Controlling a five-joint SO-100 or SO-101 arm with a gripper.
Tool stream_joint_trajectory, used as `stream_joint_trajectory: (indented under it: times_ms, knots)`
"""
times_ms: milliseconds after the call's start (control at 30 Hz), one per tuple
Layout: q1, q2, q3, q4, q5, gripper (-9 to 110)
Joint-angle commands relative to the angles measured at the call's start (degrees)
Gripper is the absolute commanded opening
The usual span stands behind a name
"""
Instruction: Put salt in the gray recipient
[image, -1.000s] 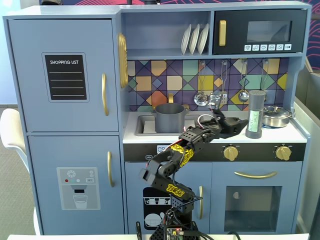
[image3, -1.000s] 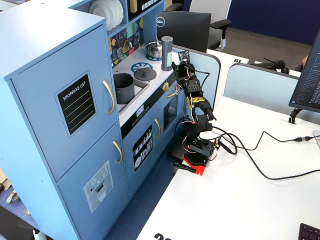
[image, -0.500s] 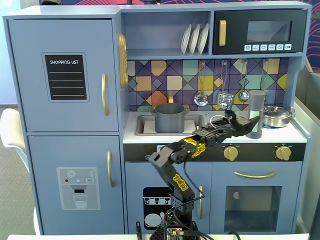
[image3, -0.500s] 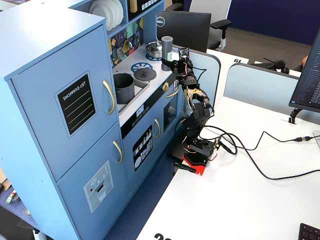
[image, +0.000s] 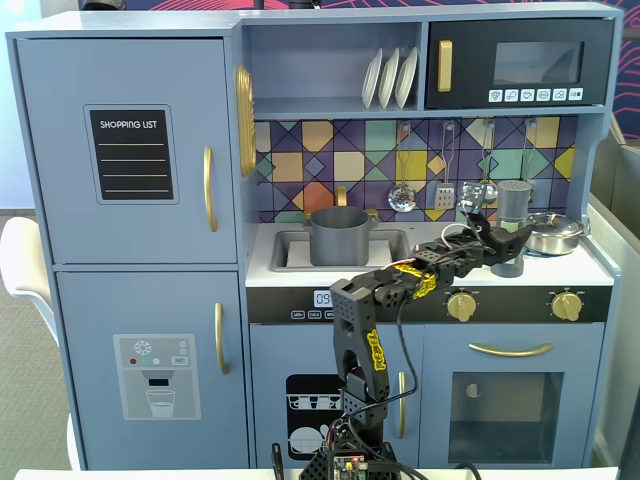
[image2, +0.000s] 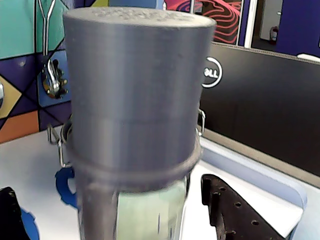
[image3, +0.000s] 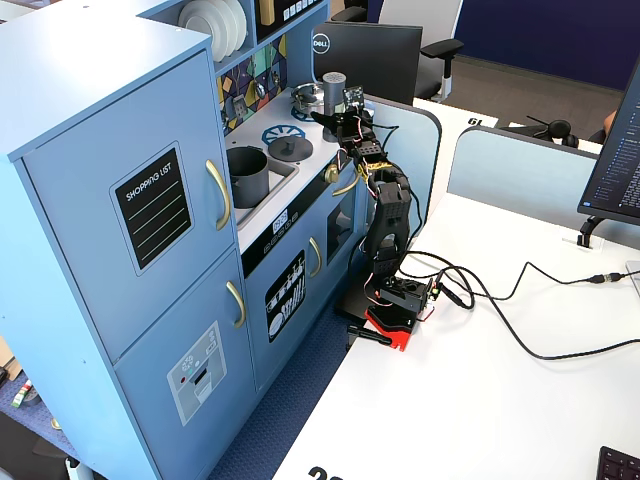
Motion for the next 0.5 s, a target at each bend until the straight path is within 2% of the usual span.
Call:
stream_joint_trajectory:
  times_ms: [0, 367, 433, 467]
  knots:
    - [-0.53, -3.69, -9.23, -1.32, -1.32, 50]
    - [-2.20, -13.71, -21.97, -0.97, -1.76, 45]
    - [-2.64, -14.94, -23.99, -0.18, -2.11, 36]
    - [-2.81, -15.03, -24.35, 0.44, -2.90, 27]
